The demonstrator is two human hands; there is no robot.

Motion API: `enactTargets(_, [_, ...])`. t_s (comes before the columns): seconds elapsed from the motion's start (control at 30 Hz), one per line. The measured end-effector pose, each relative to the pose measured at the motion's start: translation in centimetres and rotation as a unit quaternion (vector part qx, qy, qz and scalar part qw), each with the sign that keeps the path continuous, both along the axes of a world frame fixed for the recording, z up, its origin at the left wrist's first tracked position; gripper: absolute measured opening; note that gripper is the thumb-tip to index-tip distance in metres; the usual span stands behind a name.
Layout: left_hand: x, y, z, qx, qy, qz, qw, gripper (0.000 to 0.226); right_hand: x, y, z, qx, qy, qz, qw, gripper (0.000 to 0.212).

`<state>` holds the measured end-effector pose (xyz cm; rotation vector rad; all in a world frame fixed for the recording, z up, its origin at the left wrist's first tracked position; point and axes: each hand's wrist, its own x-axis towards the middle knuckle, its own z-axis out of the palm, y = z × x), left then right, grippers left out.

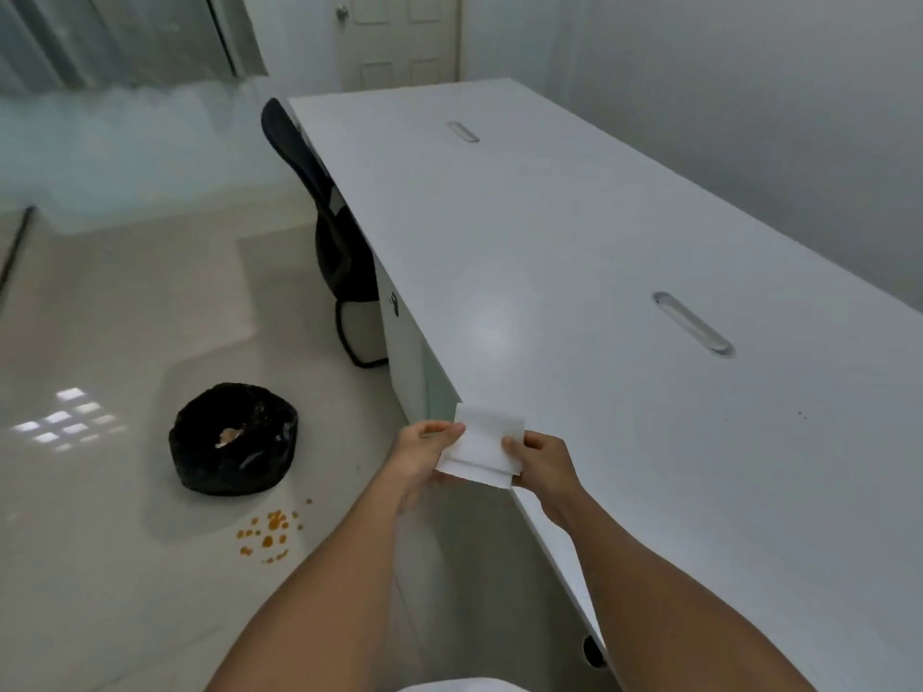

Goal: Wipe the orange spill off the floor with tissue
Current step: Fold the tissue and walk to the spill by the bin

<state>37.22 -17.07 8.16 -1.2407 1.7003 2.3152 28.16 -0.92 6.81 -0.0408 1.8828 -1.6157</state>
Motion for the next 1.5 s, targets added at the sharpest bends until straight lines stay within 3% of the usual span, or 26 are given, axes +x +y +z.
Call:
enactTargets(0.2, [6.5,-8.3,-0.3,-0.027,-0.007,0.088,0.996,0.024,3.4,-10.2,0.3,0.029,0.042,0.042,0.998,0.013])
enactTargets(0.57, [18.2,-21.0,-1.0,0.013,-0.024,0.172,0.985,0.017,13.5,-25.9,-0.5,-0.006,-0.058,0.140,0.988,0.009])
enactTargets(0.67, [20.3,-23.3,-1.5,0.019,-0.031,0.177,0.984,0.019,15.3,-29.0,-1.3,-0.002,-0.066,0.168,0.984,0.013])
enactTargets(0.83, [22.9,-26.7,-3.4,0.005,-0.068,0.182,0.981,0.002,16.9,-33.4,-2.1,0.004,-0.074,0.206,0.976,0.026])
enactTargets(0.93, [23.3,-28.7,-4.9,-0.006,-0.063,0.205,0.977,0.008,16.5,-35.7,-3.0,0.021,-0.063,0.243,0.968,0.031])
enactTargets(1.1, [22.7,-31.7,-6.3,-0.039,-0.048,0.207,0.976,0.037,14.3,-39.9,-4.6,0.055,-0.038,0.299,0.952,0.036])
enactTargets(1.37, [20.6,-37.6,-10.9,-0.075,-0.068,0.274,0.956,0.050,12.1,-47.4,-9.4,0.032,-0.092,0.310,0.946,0.044])
enactTargets(1.5, [20.0,-39.9,-15.2,-0.108,-0.083,0.259,0.956,0.049,12.0,-49.2,-13.5,0.036,-0.094,0.321,0.942,0.050])
